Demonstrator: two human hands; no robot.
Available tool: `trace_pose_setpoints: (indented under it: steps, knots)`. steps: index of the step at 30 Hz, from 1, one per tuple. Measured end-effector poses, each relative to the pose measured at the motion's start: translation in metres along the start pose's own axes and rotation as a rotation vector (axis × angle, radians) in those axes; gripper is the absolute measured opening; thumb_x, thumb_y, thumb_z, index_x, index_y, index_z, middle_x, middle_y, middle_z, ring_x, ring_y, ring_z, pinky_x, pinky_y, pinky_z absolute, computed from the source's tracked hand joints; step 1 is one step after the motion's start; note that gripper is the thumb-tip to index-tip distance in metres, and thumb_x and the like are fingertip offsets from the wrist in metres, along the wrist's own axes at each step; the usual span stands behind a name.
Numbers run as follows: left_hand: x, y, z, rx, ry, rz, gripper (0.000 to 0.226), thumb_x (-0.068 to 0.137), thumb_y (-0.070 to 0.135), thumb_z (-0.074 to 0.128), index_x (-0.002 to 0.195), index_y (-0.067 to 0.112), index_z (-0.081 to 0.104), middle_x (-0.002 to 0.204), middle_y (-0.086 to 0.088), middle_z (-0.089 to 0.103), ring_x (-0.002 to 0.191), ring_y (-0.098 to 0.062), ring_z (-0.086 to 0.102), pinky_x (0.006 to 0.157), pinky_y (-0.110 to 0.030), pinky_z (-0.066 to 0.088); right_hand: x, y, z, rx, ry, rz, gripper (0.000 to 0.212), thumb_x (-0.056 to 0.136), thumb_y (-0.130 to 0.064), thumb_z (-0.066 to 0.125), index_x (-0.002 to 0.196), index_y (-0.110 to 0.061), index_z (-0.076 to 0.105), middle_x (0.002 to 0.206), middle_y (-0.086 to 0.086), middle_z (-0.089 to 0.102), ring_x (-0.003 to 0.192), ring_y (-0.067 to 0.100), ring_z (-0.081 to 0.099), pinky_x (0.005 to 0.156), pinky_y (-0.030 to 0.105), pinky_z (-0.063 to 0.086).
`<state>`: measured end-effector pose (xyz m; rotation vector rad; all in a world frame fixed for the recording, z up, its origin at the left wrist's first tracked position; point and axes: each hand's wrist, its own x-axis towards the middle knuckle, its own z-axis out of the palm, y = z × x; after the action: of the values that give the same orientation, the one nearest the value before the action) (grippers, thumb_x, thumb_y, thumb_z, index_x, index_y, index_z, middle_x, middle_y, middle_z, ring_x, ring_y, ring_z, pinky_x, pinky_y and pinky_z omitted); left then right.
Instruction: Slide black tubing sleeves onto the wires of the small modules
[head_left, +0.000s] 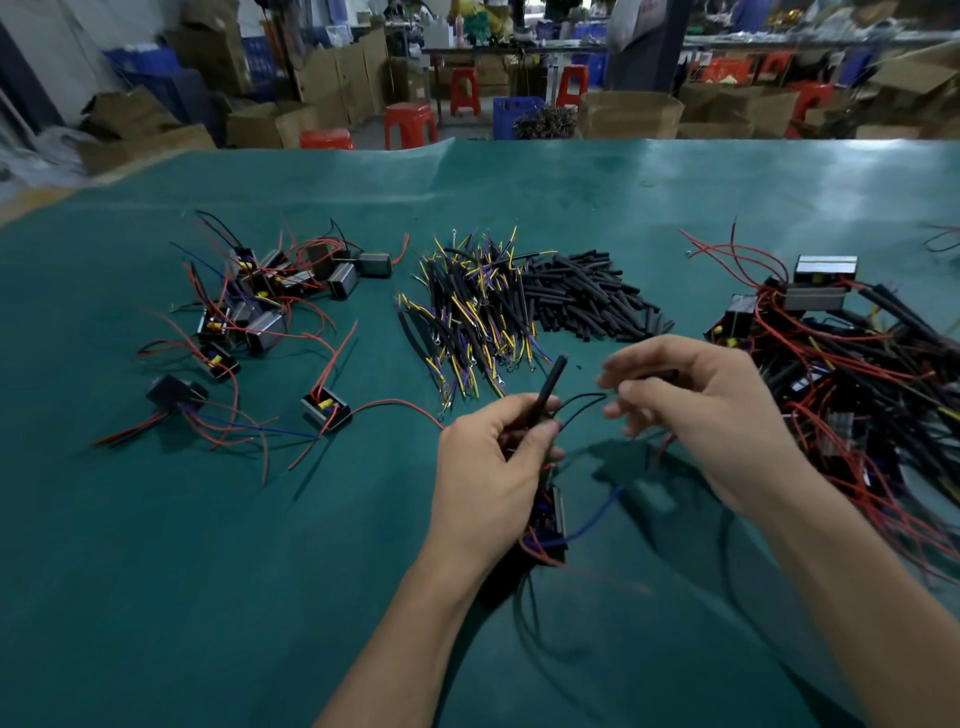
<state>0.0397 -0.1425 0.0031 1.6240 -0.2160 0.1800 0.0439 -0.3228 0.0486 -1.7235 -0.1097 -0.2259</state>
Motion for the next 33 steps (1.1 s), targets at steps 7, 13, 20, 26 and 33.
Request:
trace_pose_setpoints:
  steps: [7, 13, 20, 26, 33]
  knots:
    - [-0.002, 0.004, -0.001, -0.020, -0.034, 0.017, 0.025, 0.090, 0.012, 0.066, 0.093, 0.035, 0.076, 0.082, 0.005, 0.076, 0.071, -0.013, 0.073, 0.068, -0.025, 0.057, -0.006, 0.000, 0.014, -0.198, 0.022, -0.222, 0.010, 0.089, -0.021, 0.076, 0.096, -0.028, 0.078, 0.083, -0.003, 0.073, 0.068, 0.031, 0.061, 0.063, 0.039, 0.051]
    - [-0.003, 0.002, -0.001, 0.138, -0.051, 0.118, 0.029, 0.091, 0.002, 0.069, 0.111, 0.021, 0.078, 0.077, 0.007, 0.070, 0.067, 0.002, 0.063, 0.065, -0.012, 0.048, -0.008, 0.000, 0.015, -0.136, -0.024, -0.265, 0.008, 0.085, -0.021, 0.079, 0.093, -0.022, 0.079, 0.081, -0.001, 0.075, 0.066, 0.026, 0.064, 0.062, 0.037, 0.051]
    - [0.000, 0.005, -0.005, 0.119, -0.021, 0.088, 0.011, 0.080, 0.018, 0.074, 0.088, 0.021, 0.068, 0.079, 0.005, 0.070, 0.071, -0.009, 0.065, 0.070, -0.026, 0.053, -0.006, -0.001, 0.011, 0.043, -0.037, -0.155, 0.006, 0.082, -0.014, 0.082, 0.083, -0.019, 0.078, 0.069, -0.004, 0.071, 0.053, 0.003, 0.054, 0.051, 0.018, 0.046]
    - [0.000, 0.003, -0.009, 0.151, -0.008, 0.096, 0.011, 0.078, 0.015, 0.082, 0.084, 0.023, 0.076, 0.070, 0.007, 0.069, 0.066, -0.004, 0.061, 0.068, -0.020, 0.048, -0.007, -0.005, 0.009, 0.053, -0.016, -0.145, 0.014, 0.073, -0.026, 0.082, 0.084, -0.017, 0.079, 0.071, -0.001, 0.074, 0.058, 0.005, 0.059, 0.051, 0.020, 0.048]
    - [-0.002, 0.006, -0.008, 0.077, -0.036, 0.074, 0.019, 0.075, 0.008, 0.087, 0.089, 0.018, 0.080, 0.067, 0.005, 0.071, 0.060, -0.003, 0.061, 0.061, -0.012, 0.048, -0.006, -0.005, 0.002, 0.055, -0.088, -0.045, 0.022, 0.067, -0.030, 0.085, 0.083, -0.018, 0.079, 0.069, 0.003, 0.072, 0.056, 0.009, 0.060, 0.049, 0.021, 0.047]
